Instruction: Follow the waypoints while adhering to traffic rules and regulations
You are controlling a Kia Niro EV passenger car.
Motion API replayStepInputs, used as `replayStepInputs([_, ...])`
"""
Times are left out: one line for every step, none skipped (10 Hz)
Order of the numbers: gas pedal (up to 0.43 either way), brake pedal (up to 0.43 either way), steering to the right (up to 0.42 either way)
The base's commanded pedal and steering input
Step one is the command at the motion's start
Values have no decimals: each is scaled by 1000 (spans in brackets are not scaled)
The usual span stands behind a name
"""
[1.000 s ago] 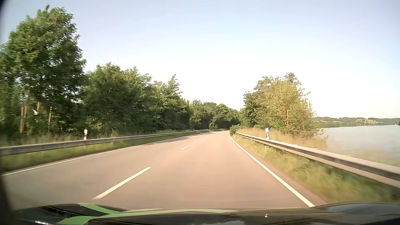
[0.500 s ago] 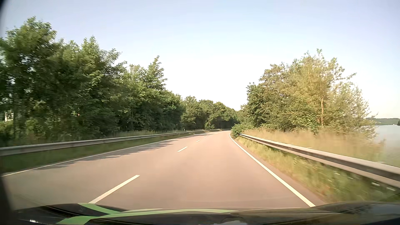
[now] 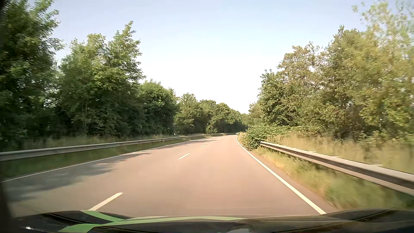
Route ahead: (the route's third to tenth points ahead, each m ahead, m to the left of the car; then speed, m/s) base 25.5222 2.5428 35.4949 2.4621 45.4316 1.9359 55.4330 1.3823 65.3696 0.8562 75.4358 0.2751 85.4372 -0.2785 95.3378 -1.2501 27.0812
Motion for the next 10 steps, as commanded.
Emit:
replayStepInputs([150, 0, 7])
replayStepInputs([150, 0, 6])
replayStepInputs([130, 0, 7])
replayStepInputs([79, 0, 7])
replayStepInputs([59, 0, 7])
replayStepInputs([59, 0, 5])
replayStepInputs([67, 0, 2])
replayStepInputs([87, 0, 1])
replayStepInputs([118, 0, 1])
replayStepInputs([150, 0, 1])
